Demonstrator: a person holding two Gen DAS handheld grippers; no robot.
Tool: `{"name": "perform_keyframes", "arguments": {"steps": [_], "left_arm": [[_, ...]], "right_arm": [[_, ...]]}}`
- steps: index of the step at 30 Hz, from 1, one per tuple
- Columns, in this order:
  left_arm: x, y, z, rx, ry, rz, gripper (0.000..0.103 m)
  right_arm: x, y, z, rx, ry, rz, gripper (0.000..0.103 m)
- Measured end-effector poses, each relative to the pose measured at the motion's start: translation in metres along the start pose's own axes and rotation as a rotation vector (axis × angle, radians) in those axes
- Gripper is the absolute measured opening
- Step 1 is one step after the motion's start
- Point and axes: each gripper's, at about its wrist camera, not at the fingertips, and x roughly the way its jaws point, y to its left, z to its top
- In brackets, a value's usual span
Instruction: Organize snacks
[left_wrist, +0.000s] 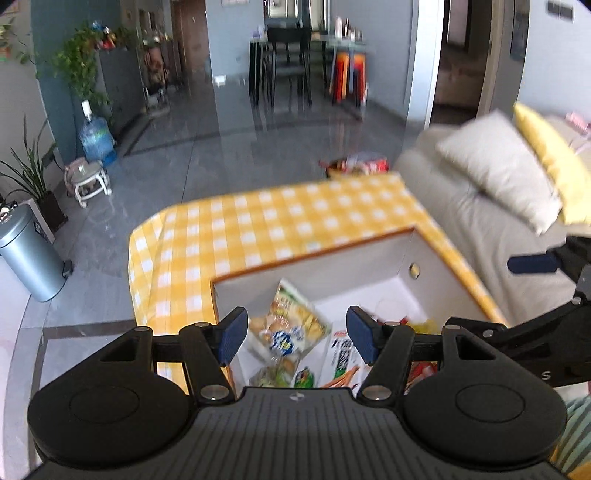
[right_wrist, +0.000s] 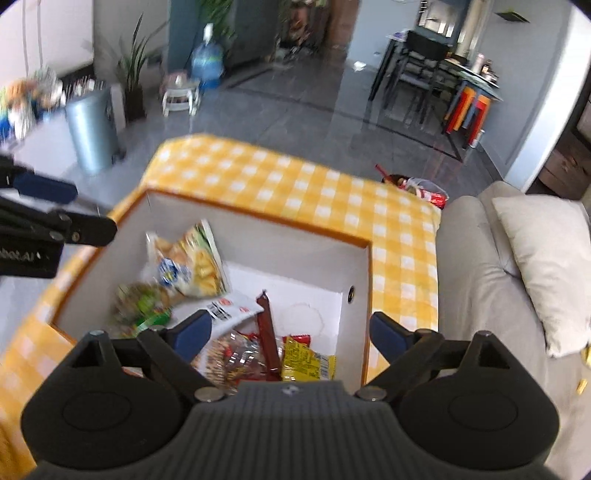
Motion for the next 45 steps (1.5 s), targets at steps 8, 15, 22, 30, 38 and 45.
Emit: {"name": "perform_keyframes", "arguments": {"steps": [8, 15, 22, 30, 38, 45], "left_arm": [[-0.045, -0.014, -0.017, 0.040, -0.167, 0.099, 0.072], [-0.073, -0.023, -0.035, 0.019, -0.219, 0.123, 0.072], [-0.102, -0.023, -0.050, -0.022, -0.224, 0.182, 0.085], [-0.100, -0.028, -0.073, -0.039, -0.180, 0.242, 0.086], [-0.091, -0.028, -0.077, -0.088, -0.098, 0.183, 0.088], [-0.083, -0.026, -0.078, -0.129, -0.053, 0.178, 0.088]], "right_arm": [[-0.077, -0.008, -0.014, 0.186, -0.164, 0.046, 0.095], [-0.128, -0.001, -0.037, 0.240, -0.273, 0.011, 0.099], [-0.151, 0.012, -0.063, 0.233, -0.271, -0.006, 0.099], [-0.156, 0.019, -0.088, 0.249, -0.234, 0.002, 0.099], [-0.141, 0.023, -0.092, 0.238, -0.200, 0.012, 0.099], [-0.127, 0.023, -0.082, 0.233, -0.182, 0.025, 0.099]]}}
